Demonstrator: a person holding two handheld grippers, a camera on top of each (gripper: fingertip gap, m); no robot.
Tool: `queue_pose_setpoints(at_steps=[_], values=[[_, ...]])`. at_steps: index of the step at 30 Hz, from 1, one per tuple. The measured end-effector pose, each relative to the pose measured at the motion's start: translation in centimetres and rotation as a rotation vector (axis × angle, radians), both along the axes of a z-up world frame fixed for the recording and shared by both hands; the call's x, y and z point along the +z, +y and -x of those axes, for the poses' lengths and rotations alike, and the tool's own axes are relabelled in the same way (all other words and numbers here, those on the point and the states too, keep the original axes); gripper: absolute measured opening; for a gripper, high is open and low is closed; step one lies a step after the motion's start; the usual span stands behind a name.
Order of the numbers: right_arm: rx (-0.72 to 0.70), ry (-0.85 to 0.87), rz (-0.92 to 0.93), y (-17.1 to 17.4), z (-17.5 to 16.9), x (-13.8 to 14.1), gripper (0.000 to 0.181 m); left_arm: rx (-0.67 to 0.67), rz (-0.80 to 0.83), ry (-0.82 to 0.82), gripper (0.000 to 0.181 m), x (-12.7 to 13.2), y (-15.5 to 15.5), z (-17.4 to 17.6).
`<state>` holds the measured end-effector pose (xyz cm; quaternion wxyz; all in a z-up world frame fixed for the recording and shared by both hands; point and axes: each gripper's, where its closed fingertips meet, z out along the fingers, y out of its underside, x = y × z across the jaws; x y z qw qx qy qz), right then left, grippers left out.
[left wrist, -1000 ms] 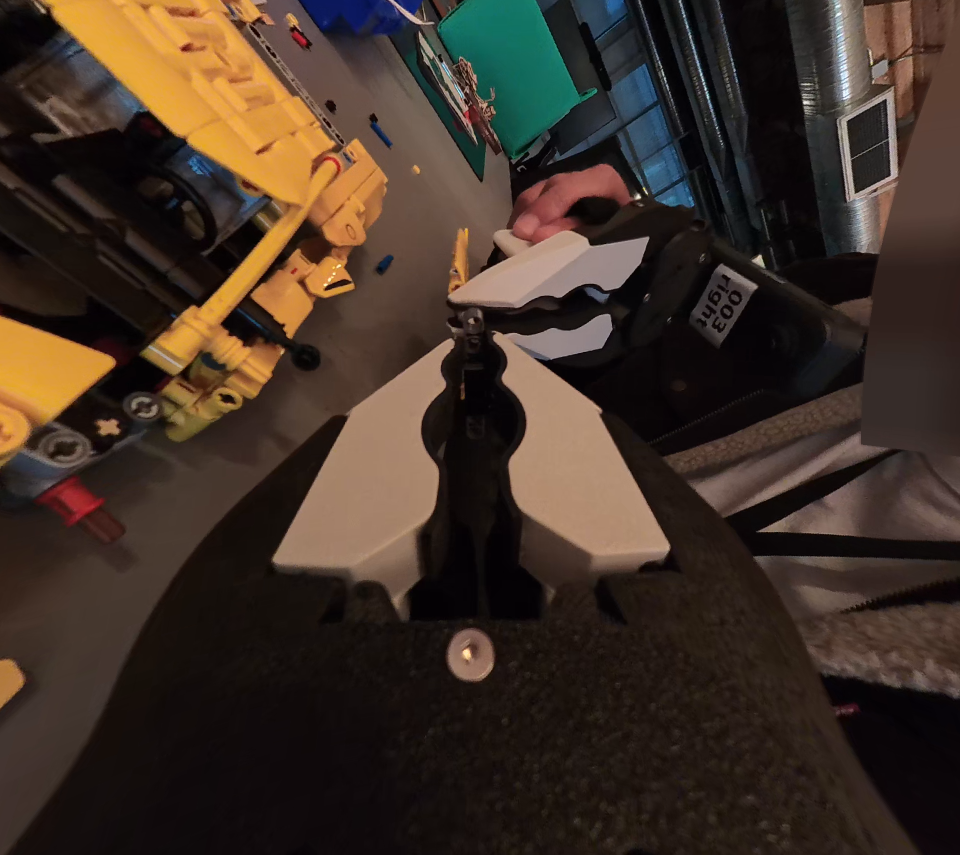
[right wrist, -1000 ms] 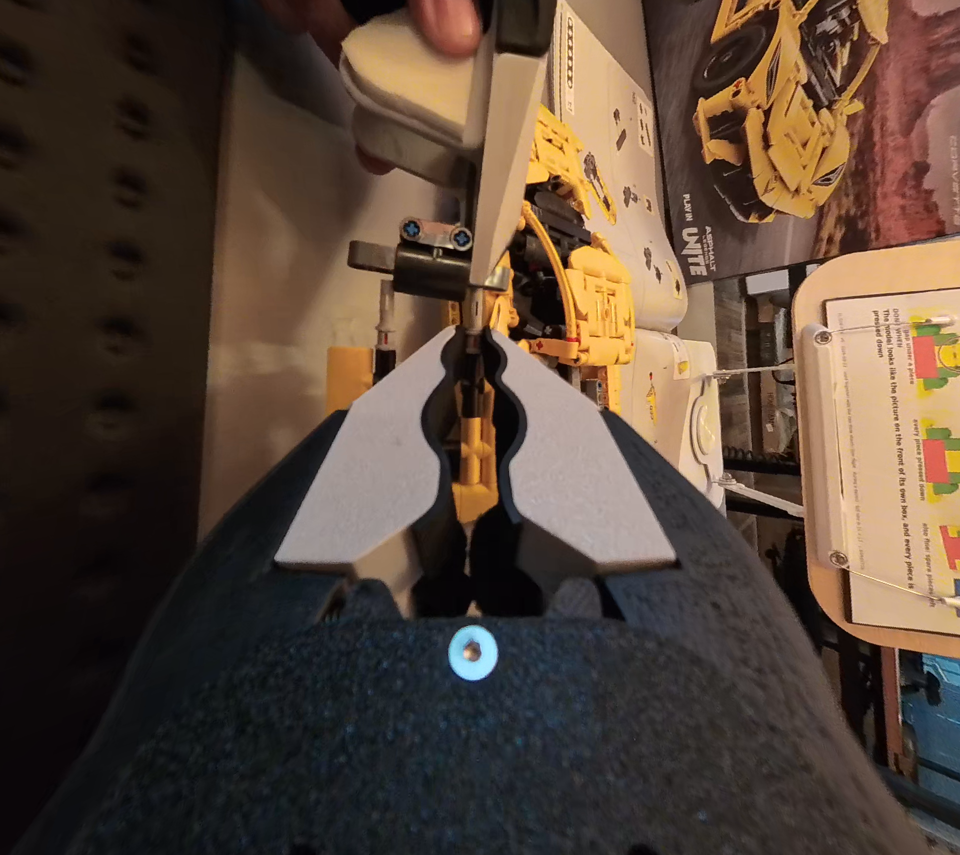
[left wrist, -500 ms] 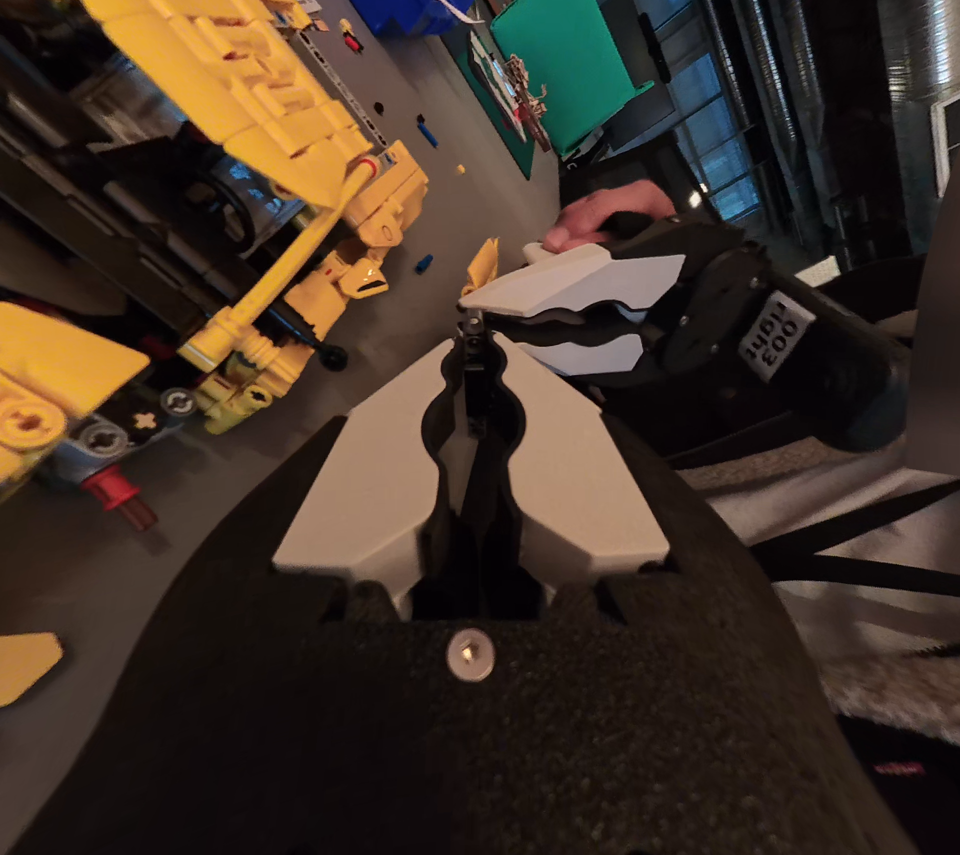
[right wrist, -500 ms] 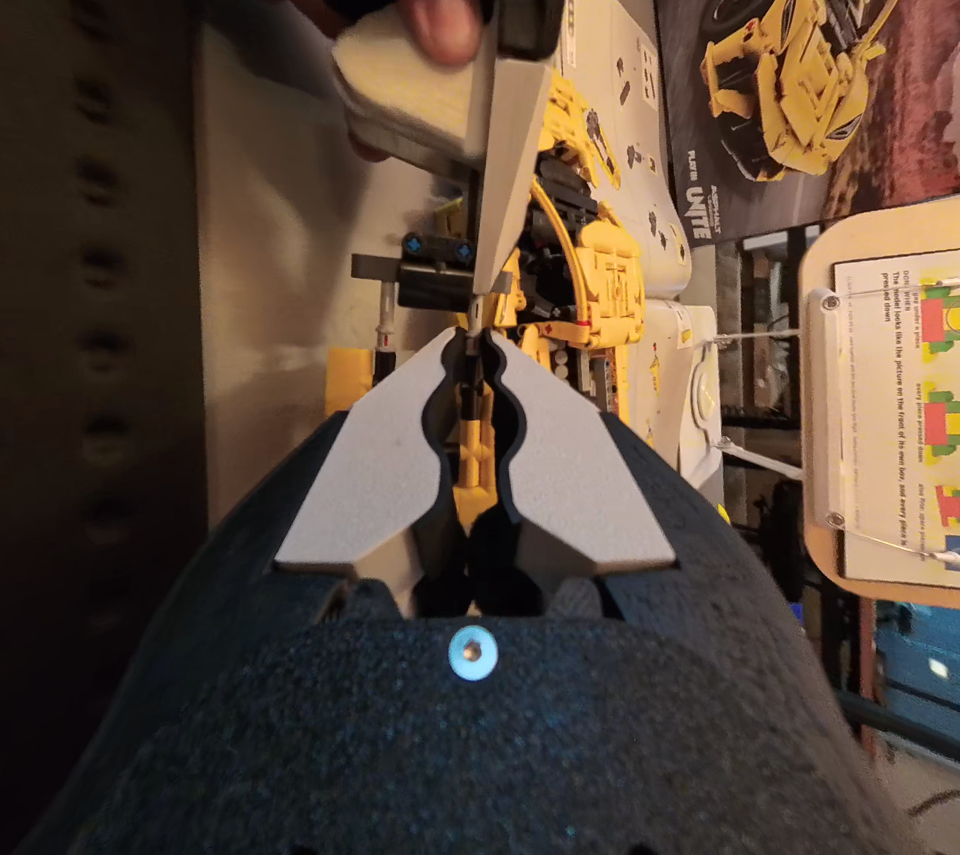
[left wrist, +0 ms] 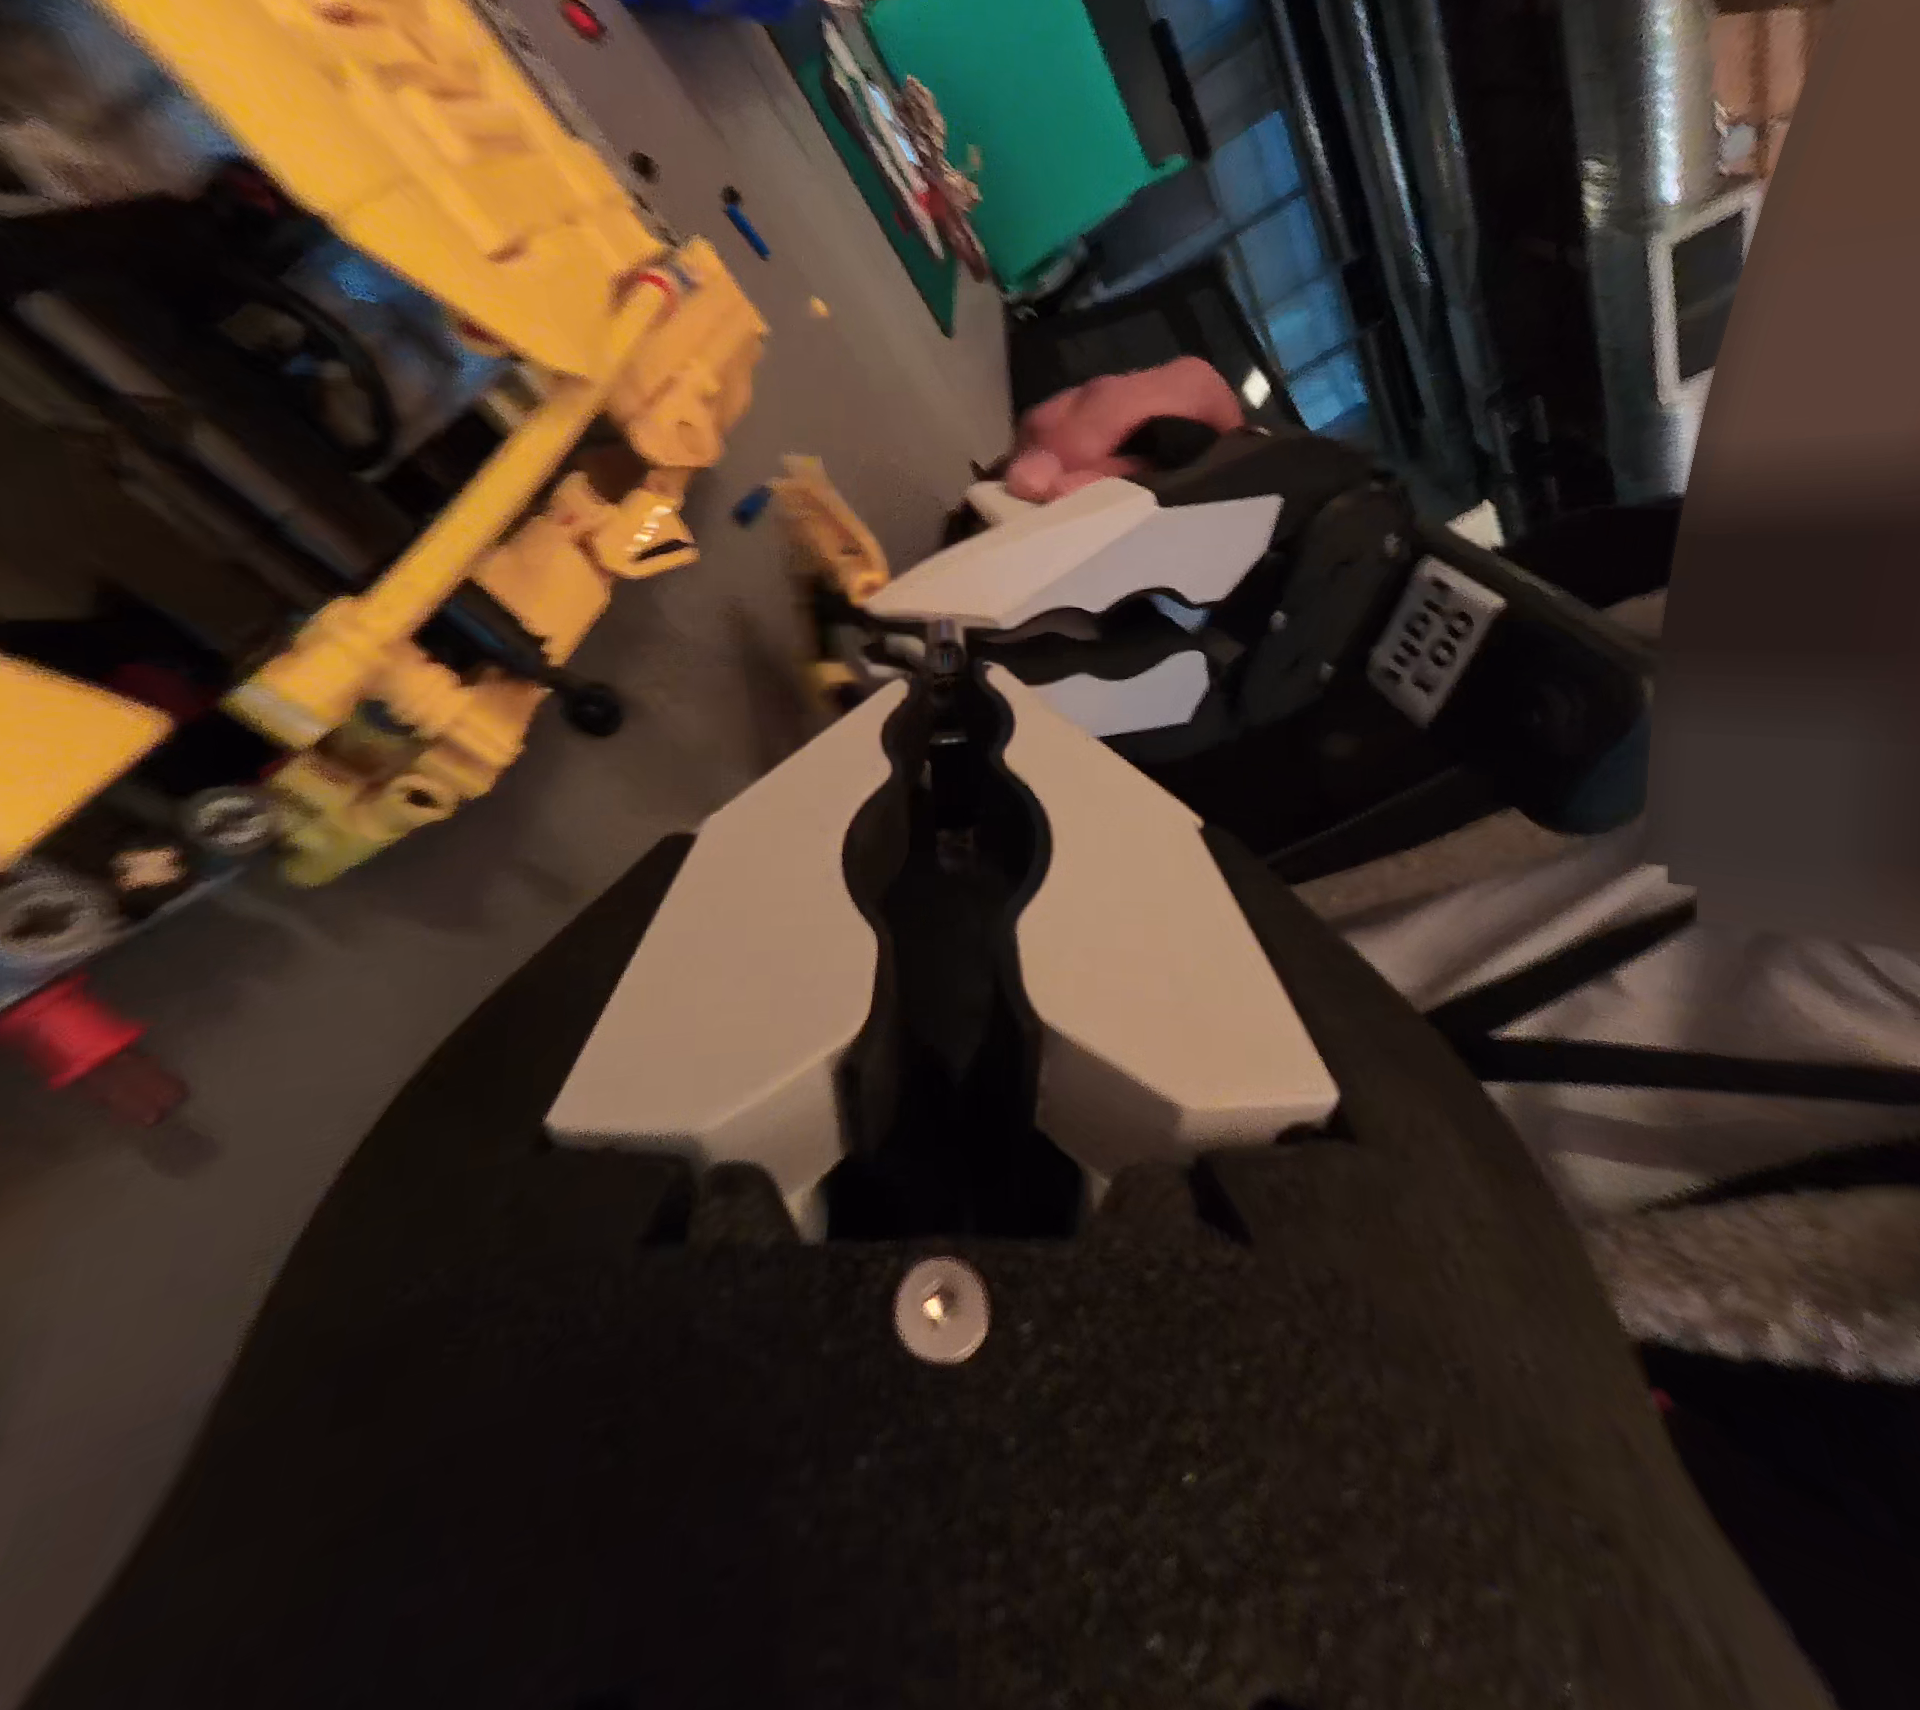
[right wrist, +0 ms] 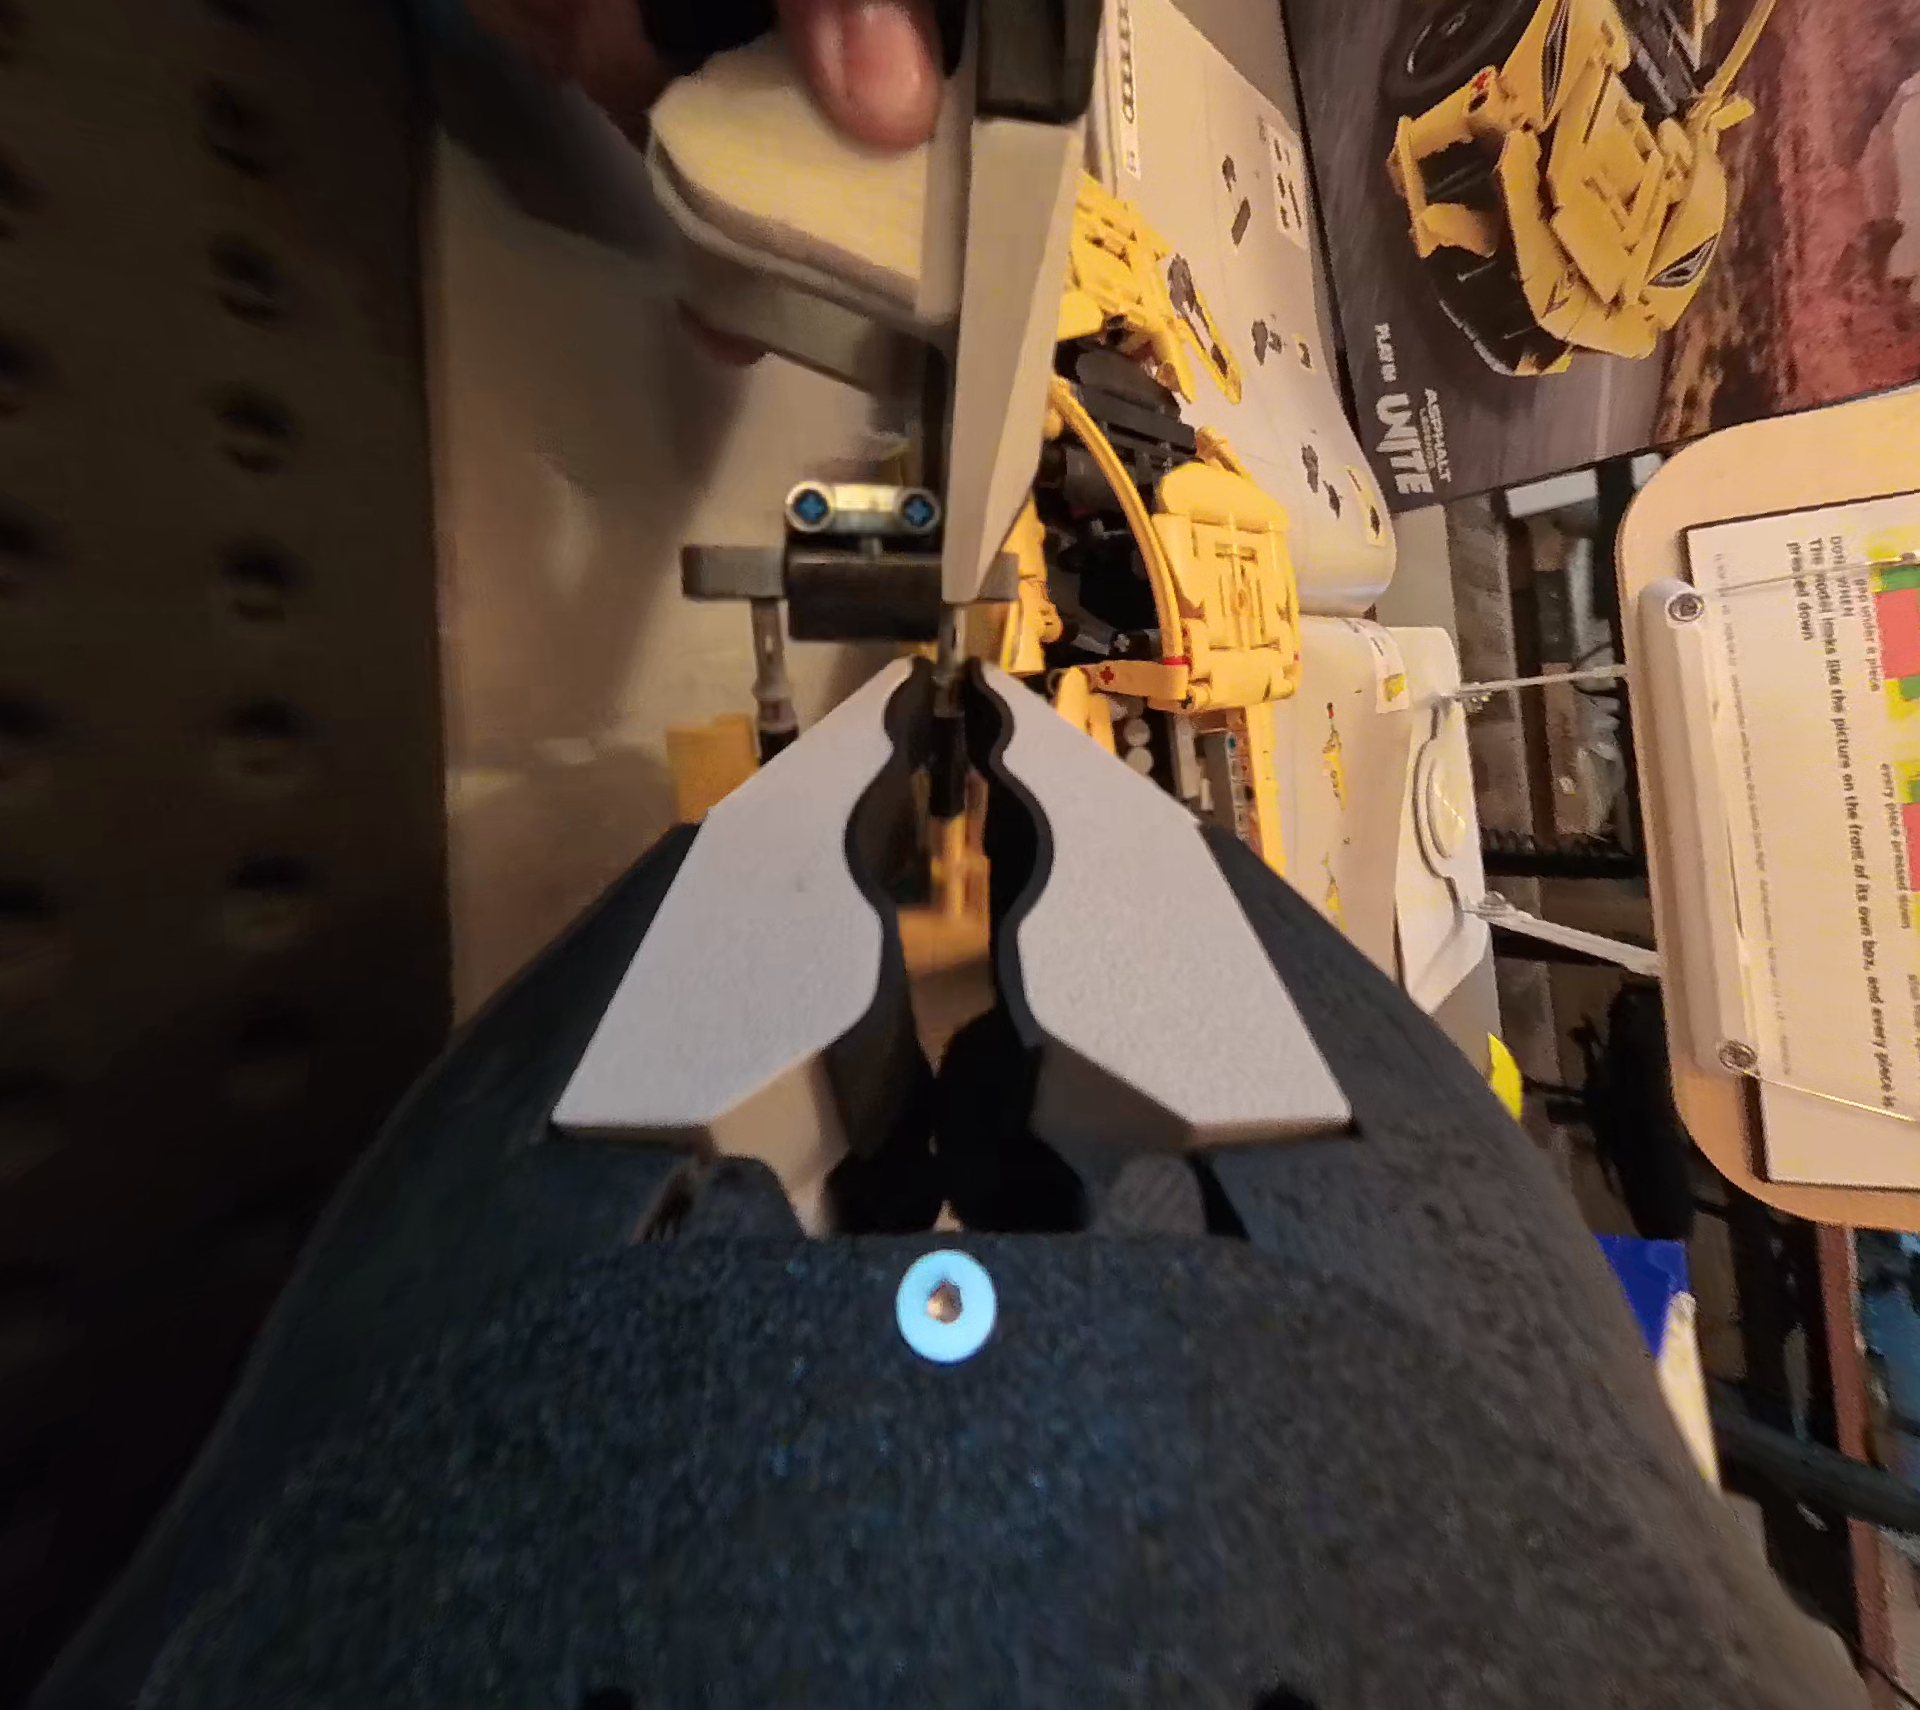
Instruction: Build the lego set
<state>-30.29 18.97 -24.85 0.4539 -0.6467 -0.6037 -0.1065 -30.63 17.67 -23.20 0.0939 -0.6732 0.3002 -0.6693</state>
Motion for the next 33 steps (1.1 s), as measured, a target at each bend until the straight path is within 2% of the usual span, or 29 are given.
queue_pose_setpoints(at_steps=[3, 9, 16, 19, 23, 27, 30, 33], values=[[0.014, -0.028, -0.015, -0.1, 0.0, -0.4, 0.005, -0.030, -0.025, 0.017, 0.006, -0.2, -0.6, -0.3], [-0.034, -0.085, 0.005, 0.5, -0.5, -1.5, 0.005, 0.057, -0.113, 0.128, 0.006, -1.5, 0.5, -0.3], [-0.070, -0.152, 0.054, 0.7, -0.8, -3.2, 0.005, 0.092, -0.110, 0.251, 0.006, -3.4, 1.0, -0.4], [-0.063, -0.038, 0.175, 0.5, -0.7, -3.4, 0.006, 0.080, -0.071, 0.249, 0.006, -3.5, 1.0, -0.4], [-0.059, 0.185, 0.433, -0.3, -0.4, -4.0, 0.006, 0.067, -0.035, 0.256, 0.006, -3.8, 0.9, -0.4], [-0.010, 0.333, 0.658, -1.1, -0.6, -4.8, 0.007, 0.091, -0.003, 0.252, 0.006, -3.8, 1.4, 0.0], [0.025, 0.407, 0.733, -1.3, -0.8, -4.6, 0.007, 0.096, 0.029, 0.225, 0.006, -3.5, 1.7, 0.3], [0.075, 0.464, 0.808, -1.8, -0.4, -4.4, 0.015, 0.087, 0.051, 0.189, 0.006, -3.0, 1.6, 0.4]])
